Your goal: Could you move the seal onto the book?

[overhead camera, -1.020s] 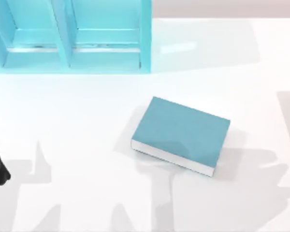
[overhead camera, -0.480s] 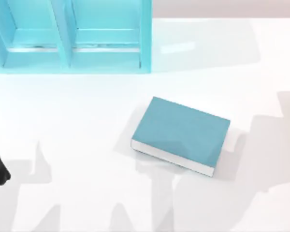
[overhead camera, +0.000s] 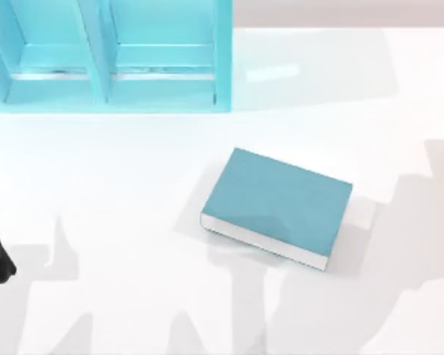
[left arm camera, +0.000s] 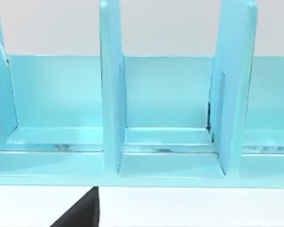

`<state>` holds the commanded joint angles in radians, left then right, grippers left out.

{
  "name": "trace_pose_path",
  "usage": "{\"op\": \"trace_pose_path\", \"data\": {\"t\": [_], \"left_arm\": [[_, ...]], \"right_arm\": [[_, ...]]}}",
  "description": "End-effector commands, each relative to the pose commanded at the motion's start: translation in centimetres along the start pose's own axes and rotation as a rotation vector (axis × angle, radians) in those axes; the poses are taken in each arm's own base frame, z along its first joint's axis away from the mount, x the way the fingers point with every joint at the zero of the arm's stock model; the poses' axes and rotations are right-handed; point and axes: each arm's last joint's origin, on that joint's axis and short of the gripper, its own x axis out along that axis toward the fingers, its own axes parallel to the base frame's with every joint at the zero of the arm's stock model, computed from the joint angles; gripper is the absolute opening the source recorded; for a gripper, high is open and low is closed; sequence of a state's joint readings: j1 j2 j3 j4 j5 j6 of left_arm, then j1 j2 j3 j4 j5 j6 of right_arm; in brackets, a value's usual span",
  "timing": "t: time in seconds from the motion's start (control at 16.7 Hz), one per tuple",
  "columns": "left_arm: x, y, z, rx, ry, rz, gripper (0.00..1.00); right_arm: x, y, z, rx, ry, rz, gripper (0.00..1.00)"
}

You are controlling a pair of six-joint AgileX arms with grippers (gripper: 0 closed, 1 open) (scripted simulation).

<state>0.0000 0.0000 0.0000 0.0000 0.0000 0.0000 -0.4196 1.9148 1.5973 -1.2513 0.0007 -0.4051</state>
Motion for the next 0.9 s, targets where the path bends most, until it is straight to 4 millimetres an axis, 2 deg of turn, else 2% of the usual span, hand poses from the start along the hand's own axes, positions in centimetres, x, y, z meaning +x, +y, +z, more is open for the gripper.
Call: {"op": "trace_pose_path", "data": {"t": [0.48, 0.6, 0.78, 0.9], "left_arm": [[0.0, 0.0, 0.0, 0.0, 0.0, 0.0, 1.0], [0.0, 0.0, 0.0, 0.0, 0.0, 0.0, 1.0], [0.0, 0.0, 0.0, 0.0, 0.0, 0.0, 1.0], [0.0, 0.0, 0.0, 0.0, 0.0, 0.0, 1.0]], "right_arm": [[8.0, -0.1, 0.1, 0.0, -0.008, -0.003, 1.0], [8.8, -0.1, -0.1, 0.0, -0.006, -0.002, 1.0], [8.8, -0.1, -0.1, 0.0, -0.005, -0.002, 1.0], [8.8, -0.1, -0.1, 0.0, -0.005, -0.002, 0.85]]}}
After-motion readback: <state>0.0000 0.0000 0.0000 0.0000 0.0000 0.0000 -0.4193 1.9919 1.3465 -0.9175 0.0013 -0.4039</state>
